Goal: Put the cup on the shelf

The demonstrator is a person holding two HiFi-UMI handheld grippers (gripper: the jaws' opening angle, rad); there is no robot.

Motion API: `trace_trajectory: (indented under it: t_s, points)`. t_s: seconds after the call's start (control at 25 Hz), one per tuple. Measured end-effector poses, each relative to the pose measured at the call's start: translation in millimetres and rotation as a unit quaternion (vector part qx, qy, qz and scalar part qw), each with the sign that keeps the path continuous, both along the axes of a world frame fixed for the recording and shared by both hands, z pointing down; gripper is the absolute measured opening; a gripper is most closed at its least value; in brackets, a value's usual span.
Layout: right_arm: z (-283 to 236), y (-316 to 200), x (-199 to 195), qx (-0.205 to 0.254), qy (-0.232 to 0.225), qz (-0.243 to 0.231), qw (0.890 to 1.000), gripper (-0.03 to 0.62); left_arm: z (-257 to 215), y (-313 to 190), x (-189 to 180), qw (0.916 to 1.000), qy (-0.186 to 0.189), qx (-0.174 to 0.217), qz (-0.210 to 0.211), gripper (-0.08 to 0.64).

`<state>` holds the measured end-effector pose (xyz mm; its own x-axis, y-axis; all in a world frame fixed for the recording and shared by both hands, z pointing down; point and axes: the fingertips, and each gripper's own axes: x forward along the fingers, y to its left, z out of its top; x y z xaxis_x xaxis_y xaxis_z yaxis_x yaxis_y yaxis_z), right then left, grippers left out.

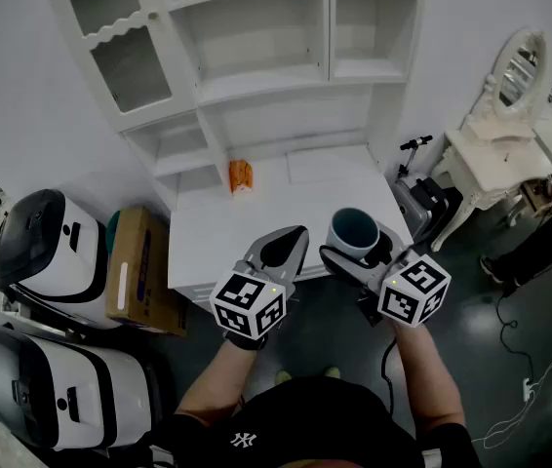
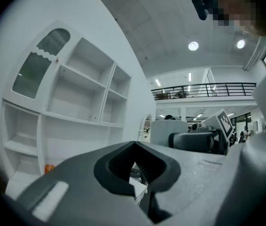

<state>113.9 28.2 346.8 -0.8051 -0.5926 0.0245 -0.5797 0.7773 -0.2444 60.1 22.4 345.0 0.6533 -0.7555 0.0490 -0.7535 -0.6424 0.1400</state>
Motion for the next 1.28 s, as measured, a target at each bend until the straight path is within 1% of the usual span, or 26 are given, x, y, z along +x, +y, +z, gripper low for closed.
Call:
trace_trajectory:
  t_s: [0.24,0.44,0.68,0.84,1.28]
  points:
    - [-1.9,1.2,-0.1,0.004,0.001,-0.005,1.0,0.399,-3.1,-0.5,3.1,1.0,0.002,0.005,-0.001,0.0]
    - [-0.8,5.4,3.2,0.001,0.002,-0.006,1.0,0.399,-0.5,3.1,7.3,1.0,0.002,0.0,-0.001,0.0]
    - [-9.7,3.4,8.2,-0.006,-0.015,-0.011,1.0,0.403,-5.4,0.1,8.4,1.0,-0.001,0.005,-0.004,0.0]
    - [-8.6,6.8,9.0,-0.004,-0.014,-0.009,1.0,0.403,-2.5,3.9,9.5,1.0,-0.002,0.004,-0.006,0.0]
    - [-4.8,7.6,30.5,-0.007,-0.011,-0.012,1.0,0.402,-3.1,7.9,30.5,0.9998,-0.007,0.01,-0.015,0.0]
